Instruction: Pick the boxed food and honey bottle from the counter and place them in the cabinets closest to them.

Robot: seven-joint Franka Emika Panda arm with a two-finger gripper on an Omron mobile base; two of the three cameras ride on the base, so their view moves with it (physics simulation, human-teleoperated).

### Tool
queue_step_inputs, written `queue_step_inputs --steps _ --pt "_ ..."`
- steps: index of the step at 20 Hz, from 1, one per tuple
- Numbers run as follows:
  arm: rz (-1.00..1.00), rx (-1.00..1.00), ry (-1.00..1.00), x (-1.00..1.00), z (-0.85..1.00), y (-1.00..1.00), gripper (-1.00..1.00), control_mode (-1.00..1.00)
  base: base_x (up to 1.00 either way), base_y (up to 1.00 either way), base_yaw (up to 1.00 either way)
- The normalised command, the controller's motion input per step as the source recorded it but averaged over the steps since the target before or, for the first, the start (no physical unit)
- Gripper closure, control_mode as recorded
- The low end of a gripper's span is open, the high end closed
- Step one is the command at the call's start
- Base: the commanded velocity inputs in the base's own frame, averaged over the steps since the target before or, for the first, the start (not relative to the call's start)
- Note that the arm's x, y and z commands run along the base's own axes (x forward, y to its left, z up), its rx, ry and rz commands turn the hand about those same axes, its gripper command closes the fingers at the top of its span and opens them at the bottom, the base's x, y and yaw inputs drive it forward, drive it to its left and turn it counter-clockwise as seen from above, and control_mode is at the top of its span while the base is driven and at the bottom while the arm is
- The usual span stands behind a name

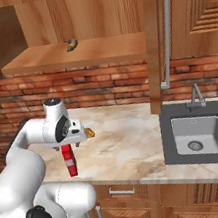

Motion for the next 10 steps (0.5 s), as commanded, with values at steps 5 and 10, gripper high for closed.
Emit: queue_step_inputs --steps 5,10 --pt "0.01 0.0 0.0 0.03 -0.2 0.02 1.0 -1.0 0.0 0.0 0.0" --pt "0.0 0.0 0.0 0.0 0.01 0.0 1.0 -1.0 0.0 0.0 0.0"
